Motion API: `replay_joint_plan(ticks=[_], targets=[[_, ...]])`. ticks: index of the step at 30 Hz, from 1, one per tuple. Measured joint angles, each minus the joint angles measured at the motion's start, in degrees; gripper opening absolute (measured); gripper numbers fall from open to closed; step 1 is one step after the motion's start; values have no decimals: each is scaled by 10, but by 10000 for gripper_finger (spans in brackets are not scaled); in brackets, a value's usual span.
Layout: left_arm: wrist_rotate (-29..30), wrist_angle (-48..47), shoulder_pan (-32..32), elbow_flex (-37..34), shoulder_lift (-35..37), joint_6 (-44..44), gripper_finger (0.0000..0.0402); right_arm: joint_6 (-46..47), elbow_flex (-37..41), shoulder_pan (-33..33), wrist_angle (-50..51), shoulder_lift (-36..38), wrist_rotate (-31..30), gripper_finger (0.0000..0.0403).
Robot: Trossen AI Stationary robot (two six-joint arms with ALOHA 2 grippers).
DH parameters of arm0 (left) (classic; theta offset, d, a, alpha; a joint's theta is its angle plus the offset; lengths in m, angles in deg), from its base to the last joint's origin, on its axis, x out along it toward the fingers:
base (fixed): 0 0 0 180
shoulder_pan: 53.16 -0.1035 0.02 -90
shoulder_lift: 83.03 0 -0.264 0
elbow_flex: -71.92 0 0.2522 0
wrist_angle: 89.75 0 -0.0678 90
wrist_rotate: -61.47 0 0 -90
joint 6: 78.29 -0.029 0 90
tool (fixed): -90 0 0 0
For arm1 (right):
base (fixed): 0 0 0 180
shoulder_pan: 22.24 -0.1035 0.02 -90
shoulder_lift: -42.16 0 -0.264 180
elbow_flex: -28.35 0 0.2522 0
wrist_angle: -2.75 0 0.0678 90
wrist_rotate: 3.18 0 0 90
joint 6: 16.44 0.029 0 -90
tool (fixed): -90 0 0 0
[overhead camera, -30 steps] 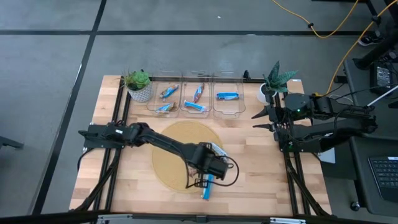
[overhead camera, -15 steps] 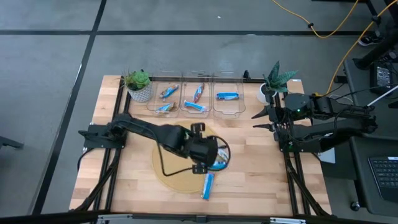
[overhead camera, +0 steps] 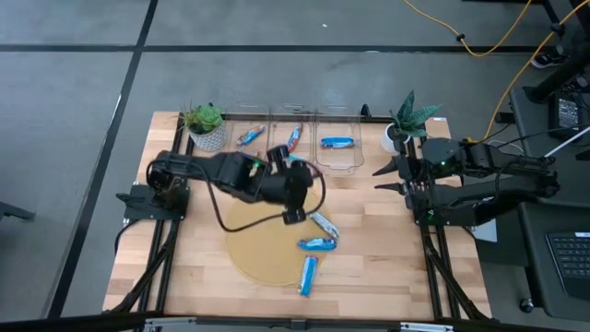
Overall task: Pick and place Granola Bars by type
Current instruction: Put the red granola bar into the middle transparent bin
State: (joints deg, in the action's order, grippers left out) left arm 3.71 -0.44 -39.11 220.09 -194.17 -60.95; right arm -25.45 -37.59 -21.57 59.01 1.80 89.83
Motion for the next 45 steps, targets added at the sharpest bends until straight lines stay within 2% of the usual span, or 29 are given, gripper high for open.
replay_joint_plan(ticks=[15, 42, 45], targets=[[-7, 1, -129, 0, 4, -20, 4, -5, 0, 0, -28, 0, 0, 161], [-189, 65, -396, 0, 5, -193, 4, -5, 0, 0, -28, 0, 0, 161], [-213, 65, -423, 0, 5, -212, 3, -5, 0, 0, -28, -1, -16, 161]])
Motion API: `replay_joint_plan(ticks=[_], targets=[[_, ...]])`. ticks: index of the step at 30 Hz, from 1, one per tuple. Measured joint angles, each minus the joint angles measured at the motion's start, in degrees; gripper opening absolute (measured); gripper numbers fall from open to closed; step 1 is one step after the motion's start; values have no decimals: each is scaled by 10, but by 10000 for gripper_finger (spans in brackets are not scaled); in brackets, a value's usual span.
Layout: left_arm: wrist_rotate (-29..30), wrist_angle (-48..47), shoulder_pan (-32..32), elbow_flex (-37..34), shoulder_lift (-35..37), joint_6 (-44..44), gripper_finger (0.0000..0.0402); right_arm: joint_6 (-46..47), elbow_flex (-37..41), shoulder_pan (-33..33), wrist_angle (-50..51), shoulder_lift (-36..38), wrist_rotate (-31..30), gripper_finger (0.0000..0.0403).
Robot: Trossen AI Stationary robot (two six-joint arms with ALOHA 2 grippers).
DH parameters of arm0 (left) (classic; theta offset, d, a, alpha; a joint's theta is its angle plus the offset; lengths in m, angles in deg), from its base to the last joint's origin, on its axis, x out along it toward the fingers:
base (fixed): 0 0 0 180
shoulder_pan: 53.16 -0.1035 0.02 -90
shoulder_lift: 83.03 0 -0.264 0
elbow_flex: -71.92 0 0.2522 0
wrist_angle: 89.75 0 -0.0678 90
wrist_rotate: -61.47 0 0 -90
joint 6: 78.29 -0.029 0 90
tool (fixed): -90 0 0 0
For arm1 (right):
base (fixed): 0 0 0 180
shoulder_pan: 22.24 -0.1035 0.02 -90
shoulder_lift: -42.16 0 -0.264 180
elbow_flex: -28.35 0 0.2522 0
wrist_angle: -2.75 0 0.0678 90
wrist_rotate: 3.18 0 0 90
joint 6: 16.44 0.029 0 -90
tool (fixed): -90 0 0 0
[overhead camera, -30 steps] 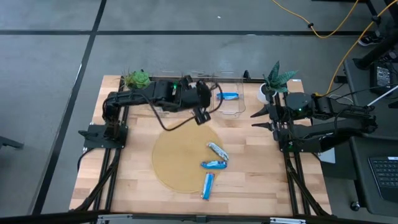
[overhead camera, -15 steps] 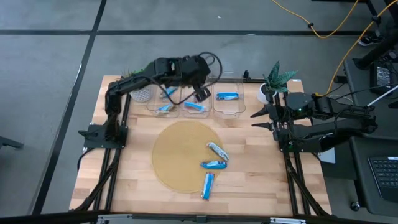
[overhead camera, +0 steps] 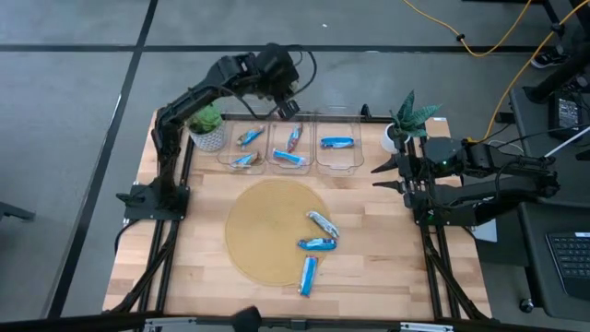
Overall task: Pick and place Granola Bars by type
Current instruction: Put the red granola bar into the middle transparent bin
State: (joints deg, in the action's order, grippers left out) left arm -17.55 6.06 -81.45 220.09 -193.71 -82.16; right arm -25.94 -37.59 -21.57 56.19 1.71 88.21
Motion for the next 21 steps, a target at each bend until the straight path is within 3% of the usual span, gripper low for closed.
replay_joint_plan(ticks=[9, 21], targets=[[-49, 4, -53, 0, -9, -53, 3, 0, 0, 0, 0, 0, -39, 161], [-91, 5, -81, 0, -105, -88, 3, 4, 0, 0, 0, 0, -39, 161]])
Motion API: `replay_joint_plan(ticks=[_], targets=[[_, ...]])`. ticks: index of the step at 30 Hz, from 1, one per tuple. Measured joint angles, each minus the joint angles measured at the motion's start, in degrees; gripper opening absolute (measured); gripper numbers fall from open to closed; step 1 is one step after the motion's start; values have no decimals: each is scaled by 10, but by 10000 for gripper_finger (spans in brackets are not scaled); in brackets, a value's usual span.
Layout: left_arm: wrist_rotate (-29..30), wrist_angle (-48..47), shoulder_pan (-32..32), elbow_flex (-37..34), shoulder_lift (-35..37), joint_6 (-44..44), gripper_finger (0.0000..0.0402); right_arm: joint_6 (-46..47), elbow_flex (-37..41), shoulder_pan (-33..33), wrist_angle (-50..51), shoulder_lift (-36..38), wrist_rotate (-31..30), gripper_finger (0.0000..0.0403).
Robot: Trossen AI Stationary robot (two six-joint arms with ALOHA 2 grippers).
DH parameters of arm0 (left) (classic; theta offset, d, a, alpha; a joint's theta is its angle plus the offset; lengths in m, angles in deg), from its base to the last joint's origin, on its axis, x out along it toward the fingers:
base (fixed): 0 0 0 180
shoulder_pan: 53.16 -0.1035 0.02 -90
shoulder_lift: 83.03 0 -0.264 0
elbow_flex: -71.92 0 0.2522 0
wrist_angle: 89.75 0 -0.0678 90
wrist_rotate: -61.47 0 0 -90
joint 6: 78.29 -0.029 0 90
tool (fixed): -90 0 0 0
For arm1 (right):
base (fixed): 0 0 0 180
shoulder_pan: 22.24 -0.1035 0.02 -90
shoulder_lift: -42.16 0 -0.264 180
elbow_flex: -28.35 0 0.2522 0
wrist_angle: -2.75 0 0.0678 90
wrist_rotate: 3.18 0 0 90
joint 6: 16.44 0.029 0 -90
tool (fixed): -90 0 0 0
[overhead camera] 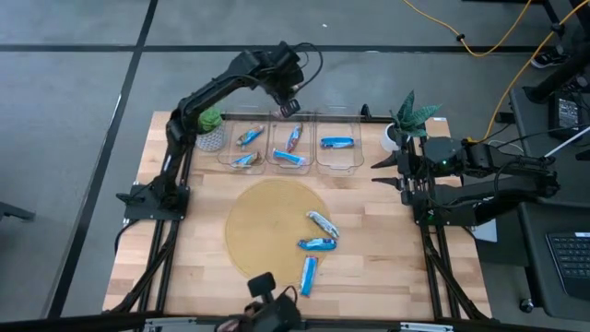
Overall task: Pick and place Granola Bars by type
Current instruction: Put the red granola bar into the middle transparent bin
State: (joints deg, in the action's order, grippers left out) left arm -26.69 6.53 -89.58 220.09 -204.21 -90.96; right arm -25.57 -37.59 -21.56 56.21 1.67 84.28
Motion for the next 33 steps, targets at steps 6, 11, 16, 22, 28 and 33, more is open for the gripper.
replay_joint_plan(ticks=[6, 11, 16, 22, 28, 33], targets=[[-6, 0, -6, 0, -48, -4, 3, 0, 0, 0, 0, 0, 0, 161], [-34, -6, -9, 0, -77, -7, 3, 0, 0, 0, 0, 0, 0, 161], [-46, -7, -8, 0, -98, -8, 3, 1, 0, 0, 0, 0, -9, 161], [-47, -7, -10, 0, -115, -14, 3, 1, 0, 0, 0, 0, -9, 161], [-47, -9, -12, 0, -132, -15, 3, 1, 0, 0, 0, 0, -9, 161], [-45, -10, -12, 0, -152, -16, 3, 1, 0, 0, 0, 0, -9, 161]])
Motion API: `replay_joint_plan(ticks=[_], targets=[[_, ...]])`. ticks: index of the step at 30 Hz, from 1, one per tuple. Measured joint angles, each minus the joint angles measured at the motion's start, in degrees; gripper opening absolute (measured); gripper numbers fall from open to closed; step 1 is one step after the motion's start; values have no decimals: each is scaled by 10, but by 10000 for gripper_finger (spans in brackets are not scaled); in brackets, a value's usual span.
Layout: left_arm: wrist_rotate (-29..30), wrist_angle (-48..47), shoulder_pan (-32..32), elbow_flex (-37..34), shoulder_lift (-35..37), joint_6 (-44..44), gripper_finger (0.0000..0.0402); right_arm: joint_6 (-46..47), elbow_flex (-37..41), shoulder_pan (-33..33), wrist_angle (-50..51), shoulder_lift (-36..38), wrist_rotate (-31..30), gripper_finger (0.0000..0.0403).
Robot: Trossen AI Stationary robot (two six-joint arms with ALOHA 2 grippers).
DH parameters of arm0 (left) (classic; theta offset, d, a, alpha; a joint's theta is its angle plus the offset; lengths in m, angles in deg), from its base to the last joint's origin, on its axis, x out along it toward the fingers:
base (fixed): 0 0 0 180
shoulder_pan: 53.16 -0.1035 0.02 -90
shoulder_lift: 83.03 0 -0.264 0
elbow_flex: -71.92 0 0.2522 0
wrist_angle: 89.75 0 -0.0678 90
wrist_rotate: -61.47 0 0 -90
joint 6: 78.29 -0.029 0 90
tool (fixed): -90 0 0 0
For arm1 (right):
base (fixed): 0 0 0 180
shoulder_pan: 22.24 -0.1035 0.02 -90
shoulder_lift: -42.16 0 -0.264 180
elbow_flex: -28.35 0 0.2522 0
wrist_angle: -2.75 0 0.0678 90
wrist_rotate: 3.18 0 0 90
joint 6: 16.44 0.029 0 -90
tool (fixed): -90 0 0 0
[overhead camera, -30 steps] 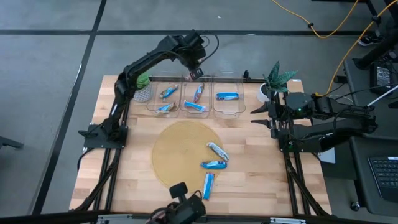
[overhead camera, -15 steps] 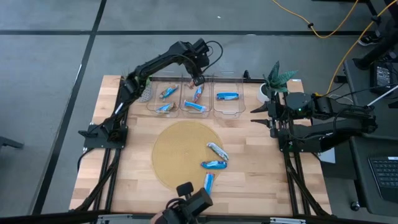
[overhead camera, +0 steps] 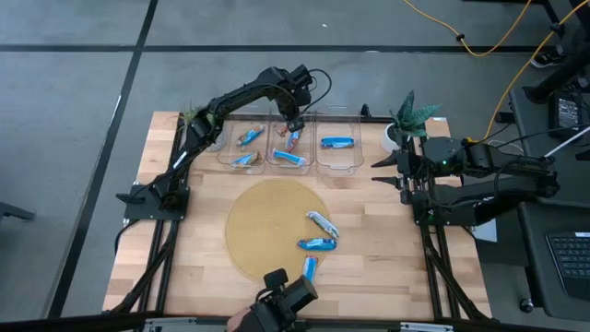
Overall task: Pick and place Granola Bars by type
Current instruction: Put the red granola bar into the middle transparent bin
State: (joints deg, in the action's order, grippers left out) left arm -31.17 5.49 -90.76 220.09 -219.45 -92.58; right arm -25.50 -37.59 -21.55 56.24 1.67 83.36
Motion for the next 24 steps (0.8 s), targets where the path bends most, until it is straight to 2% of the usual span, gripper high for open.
replay_joint_plan(ticks=[15, 24], targets=[[2, -7, -2, -1, -46, 0, 3, 0, 0, 0, 0, 0, 0, 161], [7, 15, 0, -44, -48, 0, 3, 0, 0, 0, 0, 0, 0, 161]])
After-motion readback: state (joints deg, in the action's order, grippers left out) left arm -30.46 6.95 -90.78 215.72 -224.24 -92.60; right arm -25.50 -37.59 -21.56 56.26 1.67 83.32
